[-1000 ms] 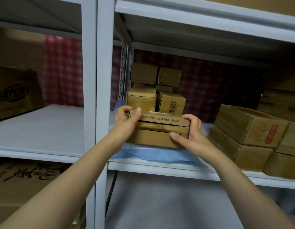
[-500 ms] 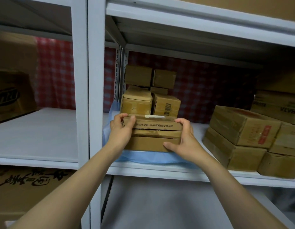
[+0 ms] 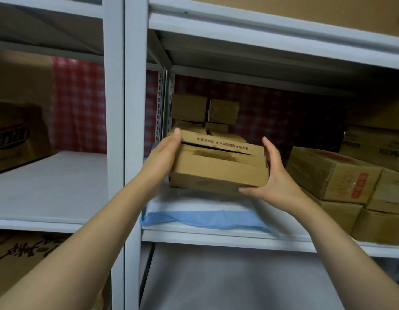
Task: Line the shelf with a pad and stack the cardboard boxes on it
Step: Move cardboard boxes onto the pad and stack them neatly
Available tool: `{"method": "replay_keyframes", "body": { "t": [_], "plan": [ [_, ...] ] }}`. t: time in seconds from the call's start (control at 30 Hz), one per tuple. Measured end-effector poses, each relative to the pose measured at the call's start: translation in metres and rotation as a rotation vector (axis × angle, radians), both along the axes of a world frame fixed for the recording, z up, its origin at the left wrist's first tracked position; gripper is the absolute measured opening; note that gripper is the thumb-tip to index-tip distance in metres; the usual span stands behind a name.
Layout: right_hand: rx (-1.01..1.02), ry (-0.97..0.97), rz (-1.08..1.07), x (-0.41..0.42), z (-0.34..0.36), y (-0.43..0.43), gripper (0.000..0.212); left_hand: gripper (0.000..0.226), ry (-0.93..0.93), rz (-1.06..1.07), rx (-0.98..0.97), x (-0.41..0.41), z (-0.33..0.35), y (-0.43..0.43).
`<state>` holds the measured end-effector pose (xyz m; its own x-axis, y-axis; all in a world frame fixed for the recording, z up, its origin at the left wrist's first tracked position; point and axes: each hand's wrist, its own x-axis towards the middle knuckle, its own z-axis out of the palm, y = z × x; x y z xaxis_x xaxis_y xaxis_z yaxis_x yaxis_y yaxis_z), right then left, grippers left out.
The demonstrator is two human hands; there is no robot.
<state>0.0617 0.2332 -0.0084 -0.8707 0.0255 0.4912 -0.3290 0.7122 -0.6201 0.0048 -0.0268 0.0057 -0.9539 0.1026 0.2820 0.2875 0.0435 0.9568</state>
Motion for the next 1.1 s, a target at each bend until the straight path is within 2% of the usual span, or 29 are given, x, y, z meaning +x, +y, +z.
{"method": "replay_keyframes", "body": {
  "t": [0.1, 0.2, 0.27, 0.33, 0.4, 0.47, 0.63, 0.77, 0.87, 0.97, 1.1],
  "plan": [
    [-0.221, -0.002, -0.022, 0.001, 0.0, 0.005, 0.125, 0.054, 0.042, -0.082, -0.034, -0.001, 0.012, 0.001],
    [-0.657, 0.042, 0.064, 0.0, 0.002, 0.004, 0.105, 0.054, 0.05, -0.15, -0.081, -0.006, 0.017, -0.002],
    [-0.877, 0.071, 0.087, -0.005, 0.005, 0.007, 0.087, 0.065, 0.108, -0.237, -0.111, 0.0, 0.012, 0.0],
    [-1.001, 0.039, 0.122, -0.007, 0.012, 0.004, 0.067, 0.078, 0.132, -0.287, -0.083, 0.004, 0.004, -0.001],
    [-1.074, -0.079, 0.112, -0.007, 0.018, -0.002, 0.051, 0.069, 0.091, -0.305, -0.001, 0.006, 0.004, 0.002],
    [-1.13, -0.234, 0.074, -0.008, 0.023, -0.003, 0.037, 0.054, 0.045, -0.31, 0.042, 0.008, 0.007, 0.003],
    [-1.212, -0.516, -0.003, -0.011, 0.024, 0.0, 0.028, 0.059, -0.099, -0.218, 0.017, 0.004, 0.005, 0.003],
    [-1.134, -0.575, -0.037, -0.01, 0.025, 0.001, 0.02, 0.054, -0.232, -0.163, 0.015, 0.002, -0.003, 0.004],
    [-1.096, -0.607, -0.053, -0.014, 0.024, -0.002, 0.02, 0.068, -0.344, -0.116, 0.004, 0.001, -0.011, 0.005],
    [-1.059, -0.628, -0.047, -0.02, 0.022, -0.011, 0.017, 0.066, -0.413, -0.06, -0.01, 0.002, -0.014, 0.005],
    [-0.978, -0.633, -0.085, -0.03, 0.025, -0.031, 0.015, 0.079, -0.463, 0.001, -0.006, -0.004, -0.016, 0.004]
  ]
}}
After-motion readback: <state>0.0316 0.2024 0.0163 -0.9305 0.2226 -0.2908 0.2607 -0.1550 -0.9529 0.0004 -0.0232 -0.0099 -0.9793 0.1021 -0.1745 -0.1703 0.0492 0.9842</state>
